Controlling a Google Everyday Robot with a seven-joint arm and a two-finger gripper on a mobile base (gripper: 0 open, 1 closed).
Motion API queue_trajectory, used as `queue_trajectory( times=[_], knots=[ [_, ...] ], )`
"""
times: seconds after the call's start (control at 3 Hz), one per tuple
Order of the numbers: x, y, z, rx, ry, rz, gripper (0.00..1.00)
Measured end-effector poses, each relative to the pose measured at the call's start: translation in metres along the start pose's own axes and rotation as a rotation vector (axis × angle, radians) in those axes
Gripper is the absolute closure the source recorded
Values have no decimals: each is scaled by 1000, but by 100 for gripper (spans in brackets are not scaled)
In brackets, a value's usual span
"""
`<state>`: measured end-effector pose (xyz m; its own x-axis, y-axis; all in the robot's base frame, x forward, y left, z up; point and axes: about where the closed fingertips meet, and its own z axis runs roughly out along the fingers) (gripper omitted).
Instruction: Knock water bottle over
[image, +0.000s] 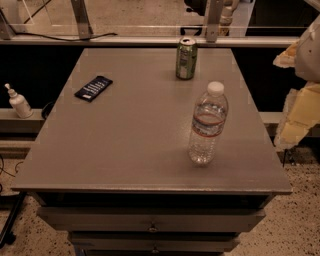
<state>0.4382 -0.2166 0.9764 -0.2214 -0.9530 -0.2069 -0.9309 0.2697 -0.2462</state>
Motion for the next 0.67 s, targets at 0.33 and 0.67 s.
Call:
queue_trajectory(
  times=[0.33, 0.67],
  knots=[
    [0, 0, 0, 0, 0, 0, 0],
    [0, -2, 7, -12, -53, 43, 0]
  ],
)
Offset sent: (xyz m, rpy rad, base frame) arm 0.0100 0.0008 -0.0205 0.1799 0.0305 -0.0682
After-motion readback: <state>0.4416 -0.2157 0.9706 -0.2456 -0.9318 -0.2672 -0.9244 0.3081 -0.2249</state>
